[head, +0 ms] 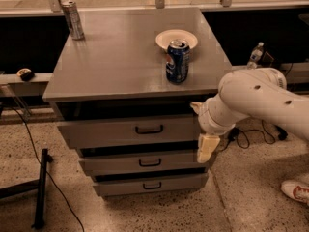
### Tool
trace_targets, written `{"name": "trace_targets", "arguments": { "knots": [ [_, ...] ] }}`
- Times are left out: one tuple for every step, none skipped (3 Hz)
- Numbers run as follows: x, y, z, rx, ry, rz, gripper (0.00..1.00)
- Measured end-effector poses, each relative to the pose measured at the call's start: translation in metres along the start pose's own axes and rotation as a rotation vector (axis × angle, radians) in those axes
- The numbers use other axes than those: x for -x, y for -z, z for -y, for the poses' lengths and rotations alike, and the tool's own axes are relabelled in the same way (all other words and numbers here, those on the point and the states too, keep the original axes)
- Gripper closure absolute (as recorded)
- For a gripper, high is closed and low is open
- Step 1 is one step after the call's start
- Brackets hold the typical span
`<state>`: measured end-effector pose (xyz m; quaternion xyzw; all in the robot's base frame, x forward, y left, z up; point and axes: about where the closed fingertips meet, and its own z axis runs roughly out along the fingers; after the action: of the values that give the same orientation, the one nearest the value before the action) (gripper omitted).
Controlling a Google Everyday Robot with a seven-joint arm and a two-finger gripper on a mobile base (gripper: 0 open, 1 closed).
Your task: Open top drawer
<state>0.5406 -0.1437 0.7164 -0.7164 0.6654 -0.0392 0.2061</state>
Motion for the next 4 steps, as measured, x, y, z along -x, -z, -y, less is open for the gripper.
{"name": "trace_targets", "arguments": {
  "knots": [
    [0.007, -0.026, 0.022, -0.06, 0.097, -0.055, 0.03],
    [-0.001, -0.058, 0.031, 0.015, 0.107, -0.066, 0.05],
    [-0.002, -0.067, 0.027, 0.078, 0.118, -0.05, 0.23],
    [-0.005, -0.057, 0.012, 0.103, 0.126, -0.034, 0.32]
  ]
}}
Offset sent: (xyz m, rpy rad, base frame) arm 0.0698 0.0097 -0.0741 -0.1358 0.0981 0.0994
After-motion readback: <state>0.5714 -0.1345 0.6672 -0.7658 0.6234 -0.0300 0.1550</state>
